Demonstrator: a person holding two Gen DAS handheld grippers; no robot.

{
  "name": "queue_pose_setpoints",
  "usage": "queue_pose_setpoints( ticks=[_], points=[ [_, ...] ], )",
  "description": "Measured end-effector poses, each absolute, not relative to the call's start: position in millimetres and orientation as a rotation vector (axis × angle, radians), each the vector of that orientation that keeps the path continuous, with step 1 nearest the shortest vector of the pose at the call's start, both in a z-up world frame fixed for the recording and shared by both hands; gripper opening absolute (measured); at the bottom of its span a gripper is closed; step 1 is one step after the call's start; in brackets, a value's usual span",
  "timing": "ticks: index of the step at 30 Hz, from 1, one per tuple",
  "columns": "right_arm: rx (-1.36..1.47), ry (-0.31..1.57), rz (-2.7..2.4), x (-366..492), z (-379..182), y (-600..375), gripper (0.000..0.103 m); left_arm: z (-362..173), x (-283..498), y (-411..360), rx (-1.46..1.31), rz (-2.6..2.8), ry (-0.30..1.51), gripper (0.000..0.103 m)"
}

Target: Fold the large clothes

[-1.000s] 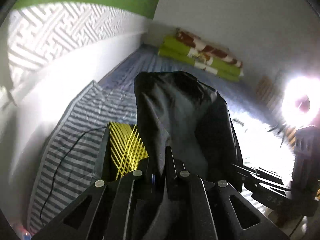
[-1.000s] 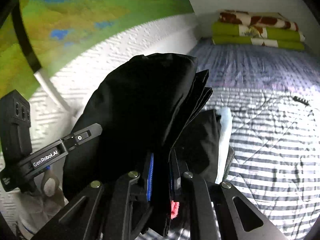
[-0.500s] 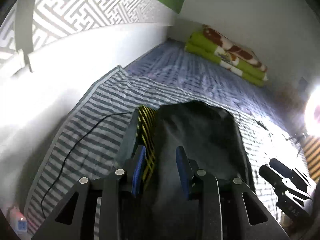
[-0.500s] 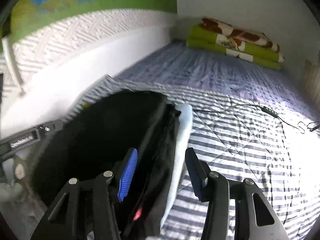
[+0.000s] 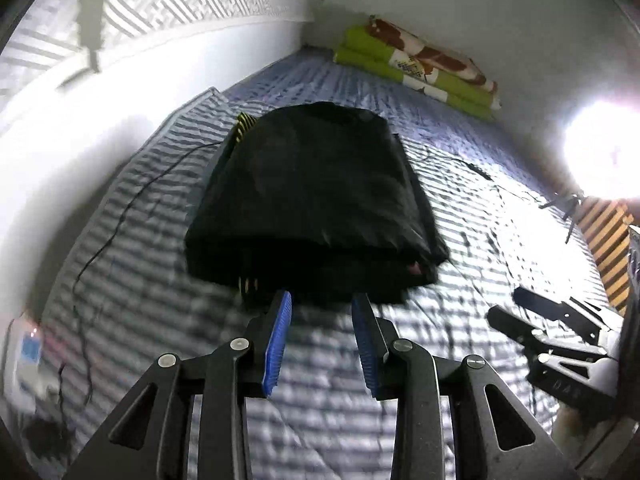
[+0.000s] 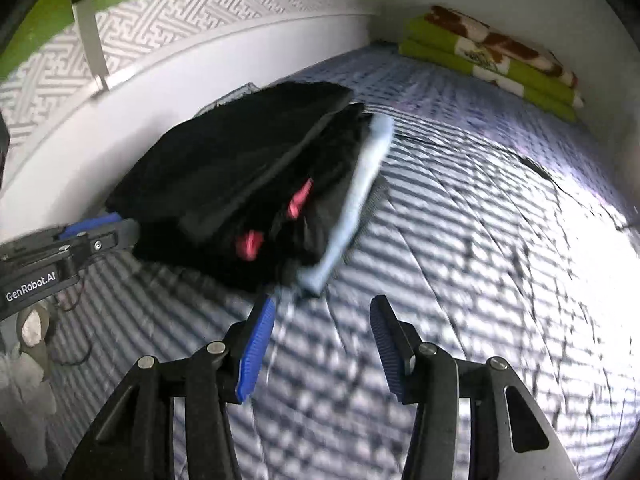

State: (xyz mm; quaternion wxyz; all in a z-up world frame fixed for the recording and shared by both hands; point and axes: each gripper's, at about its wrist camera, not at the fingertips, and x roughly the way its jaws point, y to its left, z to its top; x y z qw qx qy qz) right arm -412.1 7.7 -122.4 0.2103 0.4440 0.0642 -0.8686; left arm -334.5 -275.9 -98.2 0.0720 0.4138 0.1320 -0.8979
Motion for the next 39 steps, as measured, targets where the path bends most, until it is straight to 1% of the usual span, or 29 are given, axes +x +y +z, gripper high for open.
queue_pose_setpoints(
  ticks=[4,6,7,9,10,12,16,19,22,23,24,27,30,34,37,39],
  points=[
    [1.165,0.198,-2.437,-365,-95,29,0.046,-56,-276,-232,1.153,-2.738,0.287,0.034],
    [1.123,0.195,-2.448,-338,-78,39,0.046,-34,-244,-210,1.102,-2.761,0.251,0.037],
    [1.105,0.188,-2.450,-326,-70,44,0.046,-23,-225,-199,1.068,-2.772,0.234,0.039],
    [1.073,0.164,-2.460,-302,-54,57,0.046,-4,-196,-179,1.014,-2.788,0.200,0.048],
    [1.058,0.150,-2.460,-287,-46,62,0.047,4,-184,-172,0.995,-2.796,0.187,0.050],
    [1.026,0.132,-2.466,-261,-33,74,0.050,21,-157,-152,0.968,-2.820,0.149,0.057],
    [0.981,0.122,-2.493,-216,-12,97,0.052,49,-109,-113,0.928,-2.857,0.104,0.064],
    [0.945,0.139,-2.512,-183,2,113,0.056,64,-75,-91,0.909,-2.878,0.099,0.072],
    [0.908,0.156,-2.545,-150,13,127,0.058,73,-46,-76,0.882,-2.883,0.099,0.077],
    [0.893,0.159,-2.557,-140,16,132,0.059,75,-37,-72,0.868,-2.884,0.100,0.081],
    [0.880,0.158,-2.569,-130,19,137,0.061,77,-30,-69,0.857,-2.883,0.099,0.085],
    [0.857,0.154,-2.589,-103,25,151,0.066,82,-6,-54,0.843,-2.876,0.100,0.093],
    [0.839,0.161,-2.610,-80,26,164,0.073,84,13,-36,0.822,-2.858,0.044,0.099],
    [0.830,0.156,-2.636,-56,22,178,0.085,80,37,-12,0.814,-2.855,0.045,0.102],
    [0.848,0.124,-2.647,-43,15,188,0.086,70,49,2,0.847,-2.854,0.060,0.102],
    [0.854,0.098,-2.668,-33,9,196,0.088,61,52,7,0.883,-2.861,0.104,0.102]
  ],
)
